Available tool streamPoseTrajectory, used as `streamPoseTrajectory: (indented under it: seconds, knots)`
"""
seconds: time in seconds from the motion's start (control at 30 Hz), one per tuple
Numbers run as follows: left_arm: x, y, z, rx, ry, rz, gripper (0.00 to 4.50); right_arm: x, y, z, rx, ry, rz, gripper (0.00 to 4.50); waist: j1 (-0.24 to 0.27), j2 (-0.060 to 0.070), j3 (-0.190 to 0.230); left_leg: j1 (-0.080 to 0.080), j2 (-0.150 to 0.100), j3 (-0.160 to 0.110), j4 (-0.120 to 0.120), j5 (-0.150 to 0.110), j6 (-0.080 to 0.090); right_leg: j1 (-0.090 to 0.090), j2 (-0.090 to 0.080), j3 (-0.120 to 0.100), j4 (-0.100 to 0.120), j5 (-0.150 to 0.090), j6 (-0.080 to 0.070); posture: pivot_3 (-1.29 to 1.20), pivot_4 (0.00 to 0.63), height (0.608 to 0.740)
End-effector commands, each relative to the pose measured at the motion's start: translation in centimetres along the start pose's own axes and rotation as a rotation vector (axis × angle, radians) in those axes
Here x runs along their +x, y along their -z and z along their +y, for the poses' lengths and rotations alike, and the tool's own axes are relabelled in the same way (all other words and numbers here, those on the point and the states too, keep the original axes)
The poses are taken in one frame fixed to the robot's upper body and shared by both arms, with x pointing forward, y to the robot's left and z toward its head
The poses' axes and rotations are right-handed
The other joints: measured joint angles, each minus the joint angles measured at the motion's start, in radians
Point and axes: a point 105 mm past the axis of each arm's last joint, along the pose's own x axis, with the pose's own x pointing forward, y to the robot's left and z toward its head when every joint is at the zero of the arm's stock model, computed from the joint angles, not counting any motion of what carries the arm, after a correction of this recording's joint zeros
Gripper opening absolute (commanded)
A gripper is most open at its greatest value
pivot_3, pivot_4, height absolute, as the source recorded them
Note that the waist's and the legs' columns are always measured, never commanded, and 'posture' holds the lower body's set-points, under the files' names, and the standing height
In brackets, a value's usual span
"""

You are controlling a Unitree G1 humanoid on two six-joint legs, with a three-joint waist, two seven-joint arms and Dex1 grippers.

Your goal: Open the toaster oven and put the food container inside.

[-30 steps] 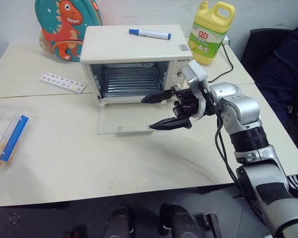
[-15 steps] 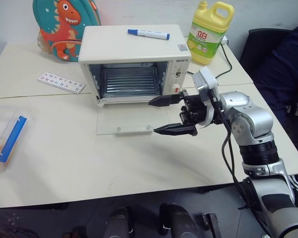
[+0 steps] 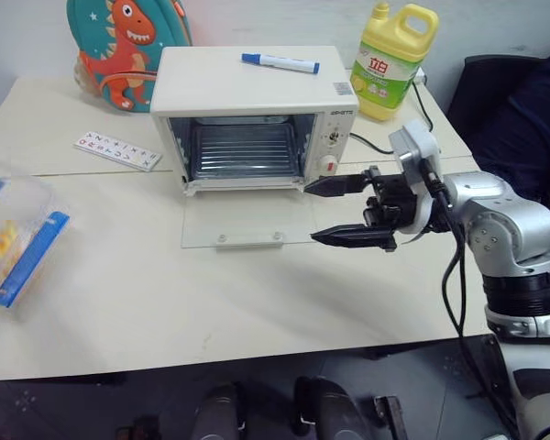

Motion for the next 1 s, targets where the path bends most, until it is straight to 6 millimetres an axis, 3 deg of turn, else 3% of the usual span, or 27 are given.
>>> streamPoseTrajectory:
  seconds: [0.03, 0.23, 0.37, 0.53, 0.97, 1.0]
  knots:
    - [-2.3, -0.3, -4.0, 0.289, 0.159, 0.035, 0.00, -2.0, -0.5, 0.3, -0.030, 0.072, 0.022, 4.50, 0.000, 0.000, 0.000, 0.000, 0.000, 0.000, 0.000, 0.000, 0.000, 0.000, 0.000, 0.000, 0.000, 0.000, 0.000, 0.00, 0.150, 0.740]
    - [-4.0, 1.2, -10.0, 0.587, 0.357, 0.119, 0.00, -3.9, 0.8, 0.5, 0.009, 0.169, 0.056, 4.50, -0.002, 0.001, 0.001, 0.000, 0.000, 0.001, -0.004, 0.000, -0.003, -0.002, 0.000, 0.001, 0.000, -0.002, -0.003, 0.00, 0.150, 0.740]
    - [-3.7, 4.0, -17.1, 0.742, 0.494, 0.090, 0.00, -4.5, 1.8, 0.7, 0.008, 0.247, 0.053, 4.50, 0.002, 0.003, 0.001, 0.000, 0.000, 0.001, -0.006, 0.002, -0.006, -0.003, 0.001, 0.001, 0.000, -0.002, -0.003, 0.00, 0.150, 0.740]
    - [-3.5, 7.6, -22.5, 0.801, 0.587, 0.088, 0.00, -4.9, 2.1, 0.8, -0.007, 0.329, 0.055, 4.50, 0.012, 0.002, 0.001, 0.000, -0.001, 0.004, -0.005, 0.007, 0.003, -0.002, 0.003, 0.001, 0.001, -0.001, -0.001, 0.00, 0.150, 0.740]
    - [-1.6, 11.0, -28.9, 0.668, 0.564, 0.168, 0.00, -5.2, 2.6, 2.2, -0.008, 0.411, 0.043, 4.50, 0.040, 0.001, 0.002, 0.001, -0.001, 0.003, 0.003, 0.009, 0.006, 0.001, 0.005, 0.003, 0.004, 0.001, 0.001, 0.00, 0.150, 0.740]
    - [-1.7, 11.2, -29.2, 0.650, 0.575, 0.178, 0.34, -5.2, 2.6, 2.2, -0.007, 0.413, 0.041, 4.50, 0.040, 0.001, 0.002, 0.001, -0.001, 0.003, 0.003, 0.009, 0.006, 0.001, 0.005, 0.003, 0.004, 0.001, 0.002, 0.00, 0.150, 0.740]
